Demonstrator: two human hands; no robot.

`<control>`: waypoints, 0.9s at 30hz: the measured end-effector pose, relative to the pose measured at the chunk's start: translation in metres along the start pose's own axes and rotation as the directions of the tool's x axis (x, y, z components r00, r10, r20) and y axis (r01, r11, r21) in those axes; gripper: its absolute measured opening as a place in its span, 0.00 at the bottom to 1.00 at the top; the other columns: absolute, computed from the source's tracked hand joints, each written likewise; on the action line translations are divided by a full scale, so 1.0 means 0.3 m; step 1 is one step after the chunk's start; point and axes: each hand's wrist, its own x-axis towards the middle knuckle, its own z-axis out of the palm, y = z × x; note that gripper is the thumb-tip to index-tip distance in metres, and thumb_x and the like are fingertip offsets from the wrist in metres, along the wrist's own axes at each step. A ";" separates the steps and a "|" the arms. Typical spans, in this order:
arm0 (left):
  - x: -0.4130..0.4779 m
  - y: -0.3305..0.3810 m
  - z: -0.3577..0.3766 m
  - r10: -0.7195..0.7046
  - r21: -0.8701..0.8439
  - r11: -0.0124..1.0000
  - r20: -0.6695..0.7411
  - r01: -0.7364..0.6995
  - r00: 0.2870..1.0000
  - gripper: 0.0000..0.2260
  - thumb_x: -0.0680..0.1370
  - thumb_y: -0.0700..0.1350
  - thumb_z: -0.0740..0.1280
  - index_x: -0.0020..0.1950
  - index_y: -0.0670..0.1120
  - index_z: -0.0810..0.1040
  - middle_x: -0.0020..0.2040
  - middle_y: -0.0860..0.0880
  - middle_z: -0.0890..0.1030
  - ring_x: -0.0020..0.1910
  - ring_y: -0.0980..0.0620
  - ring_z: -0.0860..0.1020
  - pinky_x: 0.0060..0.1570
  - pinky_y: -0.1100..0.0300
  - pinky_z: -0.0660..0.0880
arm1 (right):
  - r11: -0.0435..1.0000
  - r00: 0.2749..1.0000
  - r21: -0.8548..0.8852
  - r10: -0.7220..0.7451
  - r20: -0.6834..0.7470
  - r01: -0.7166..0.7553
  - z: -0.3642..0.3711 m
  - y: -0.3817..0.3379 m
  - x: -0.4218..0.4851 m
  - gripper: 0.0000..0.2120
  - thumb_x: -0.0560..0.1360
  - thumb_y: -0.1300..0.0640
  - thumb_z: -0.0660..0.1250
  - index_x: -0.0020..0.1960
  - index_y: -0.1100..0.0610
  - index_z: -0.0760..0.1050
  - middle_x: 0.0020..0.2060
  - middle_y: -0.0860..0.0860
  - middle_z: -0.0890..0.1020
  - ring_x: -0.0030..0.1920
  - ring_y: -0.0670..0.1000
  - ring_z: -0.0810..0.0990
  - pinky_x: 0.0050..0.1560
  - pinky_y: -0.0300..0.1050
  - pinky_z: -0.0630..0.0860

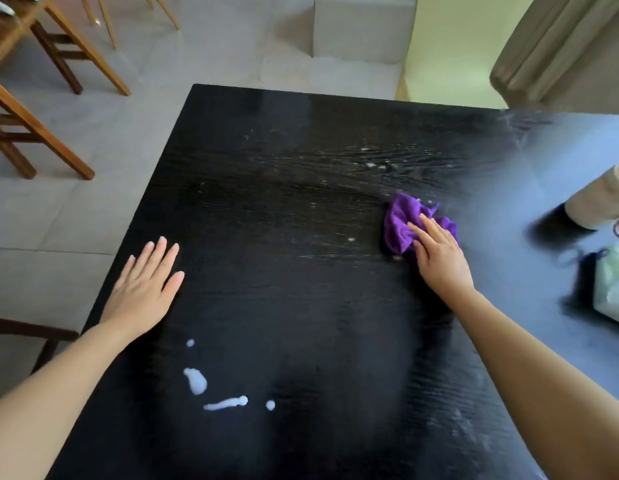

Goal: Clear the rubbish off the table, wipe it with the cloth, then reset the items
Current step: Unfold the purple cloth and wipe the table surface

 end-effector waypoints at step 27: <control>-0.438 -0.058 0.084 0.038 0.018 0.999 -0.081 -0.037 0.996 0.32 0.75 0.63 0.29 0.75 0.50 0.42 0.77 0.51 0.43 0.76 0.52 0.43 0.72 0.60 0.31 | 0.922 0.933 0.154 0.359 0.005 -0.356 0.177 -0.652 -0.197 0.18 0.81 0.53 0.52 0.68 0.52 0.71 0.73 0.50 0.66 0.76 0.55 0.56 0.74 0.54 0.51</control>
